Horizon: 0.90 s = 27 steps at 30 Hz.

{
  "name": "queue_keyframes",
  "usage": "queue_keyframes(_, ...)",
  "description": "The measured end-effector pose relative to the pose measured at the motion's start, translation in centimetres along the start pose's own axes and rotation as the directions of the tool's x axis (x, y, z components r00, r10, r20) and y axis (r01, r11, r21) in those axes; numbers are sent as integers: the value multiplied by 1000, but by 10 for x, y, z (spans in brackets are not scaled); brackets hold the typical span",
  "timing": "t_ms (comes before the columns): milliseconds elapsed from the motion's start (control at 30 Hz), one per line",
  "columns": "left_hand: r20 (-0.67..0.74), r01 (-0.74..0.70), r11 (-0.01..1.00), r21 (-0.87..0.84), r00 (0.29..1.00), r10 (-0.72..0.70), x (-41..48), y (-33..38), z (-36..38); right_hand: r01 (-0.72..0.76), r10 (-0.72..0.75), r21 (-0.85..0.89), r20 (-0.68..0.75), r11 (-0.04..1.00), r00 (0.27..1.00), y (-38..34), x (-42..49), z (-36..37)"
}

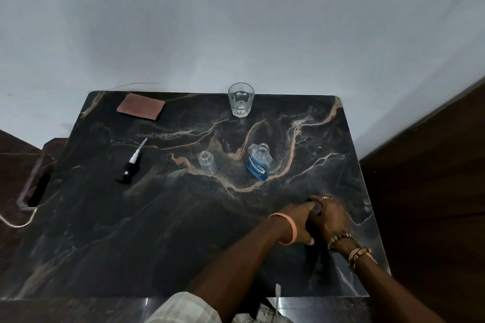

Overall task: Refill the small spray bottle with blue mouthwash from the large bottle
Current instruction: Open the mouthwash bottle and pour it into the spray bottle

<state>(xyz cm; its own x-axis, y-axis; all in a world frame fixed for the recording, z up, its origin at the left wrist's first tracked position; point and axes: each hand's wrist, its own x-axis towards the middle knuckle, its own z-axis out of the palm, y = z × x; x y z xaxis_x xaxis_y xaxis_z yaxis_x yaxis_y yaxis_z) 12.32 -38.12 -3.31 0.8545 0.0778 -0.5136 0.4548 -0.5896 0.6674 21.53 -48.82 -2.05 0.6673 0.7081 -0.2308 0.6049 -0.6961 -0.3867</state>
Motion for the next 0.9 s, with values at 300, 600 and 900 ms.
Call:
queue_keyframes(300,-322,-59,997,-50,946,40,-24,-30,-23,-139,141,-32,111,990,984,-19,5,-14)
queue_keyframes(600,-686,179,984,13,717,-121,-100,-127,-67,133,-107,154,-168,979,980,-76,8,-7)
queue_keyframes(900,-788,93,858,-506,355,-503,-116,-173,-88,4,9,466,-27,885,1000,-103,46,31)
